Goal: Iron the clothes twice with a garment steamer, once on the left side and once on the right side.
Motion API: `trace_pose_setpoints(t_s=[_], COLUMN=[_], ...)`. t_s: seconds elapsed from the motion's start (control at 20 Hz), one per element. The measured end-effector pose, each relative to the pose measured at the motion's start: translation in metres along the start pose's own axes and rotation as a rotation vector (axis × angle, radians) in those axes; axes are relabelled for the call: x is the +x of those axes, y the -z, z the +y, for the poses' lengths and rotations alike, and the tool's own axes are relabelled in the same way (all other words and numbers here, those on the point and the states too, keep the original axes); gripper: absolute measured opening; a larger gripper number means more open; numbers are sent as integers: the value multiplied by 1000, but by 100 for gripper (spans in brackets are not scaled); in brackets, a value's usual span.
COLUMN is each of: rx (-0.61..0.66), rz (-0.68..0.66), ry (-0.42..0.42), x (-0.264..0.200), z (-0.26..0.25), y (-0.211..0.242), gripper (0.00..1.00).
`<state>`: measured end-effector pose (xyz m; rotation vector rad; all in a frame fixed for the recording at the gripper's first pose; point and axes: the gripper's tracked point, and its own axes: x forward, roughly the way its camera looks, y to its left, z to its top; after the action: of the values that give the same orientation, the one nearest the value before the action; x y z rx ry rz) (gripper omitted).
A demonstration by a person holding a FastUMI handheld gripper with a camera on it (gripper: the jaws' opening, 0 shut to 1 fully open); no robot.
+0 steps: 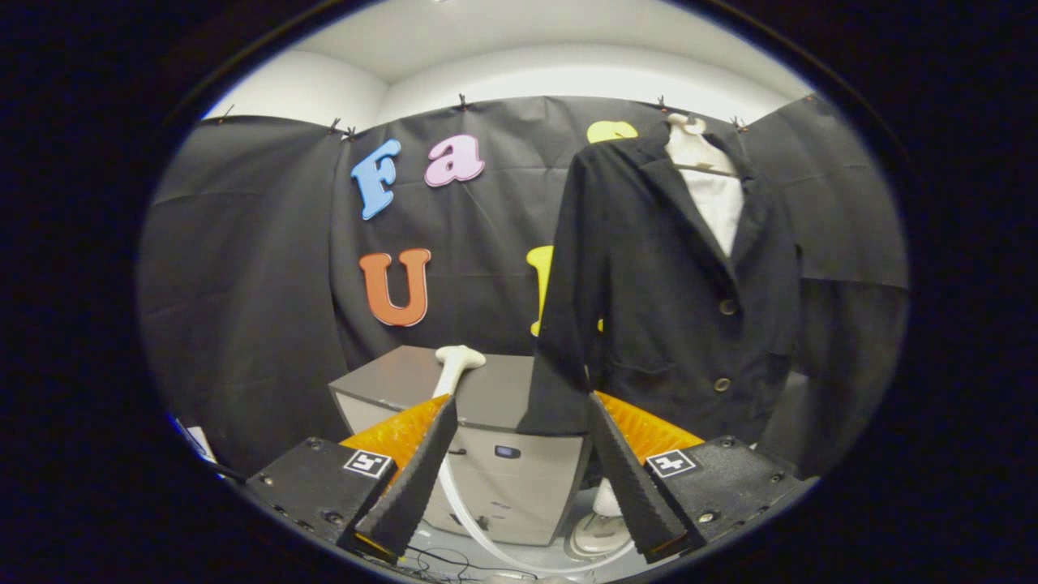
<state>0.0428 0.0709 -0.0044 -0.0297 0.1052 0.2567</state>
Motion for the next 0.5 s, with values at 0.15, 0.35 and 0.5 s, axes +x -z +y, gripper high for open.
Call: trace_pose_setpoints(t_s=[0.15,0.35,0.5], rx=[-11,-7,-20], rz=[60,175,279], ry=[-50,-101,-115], x=[5,5,3], z=[10,24,28], y=[8,23,37], gripper=[99,99,98])
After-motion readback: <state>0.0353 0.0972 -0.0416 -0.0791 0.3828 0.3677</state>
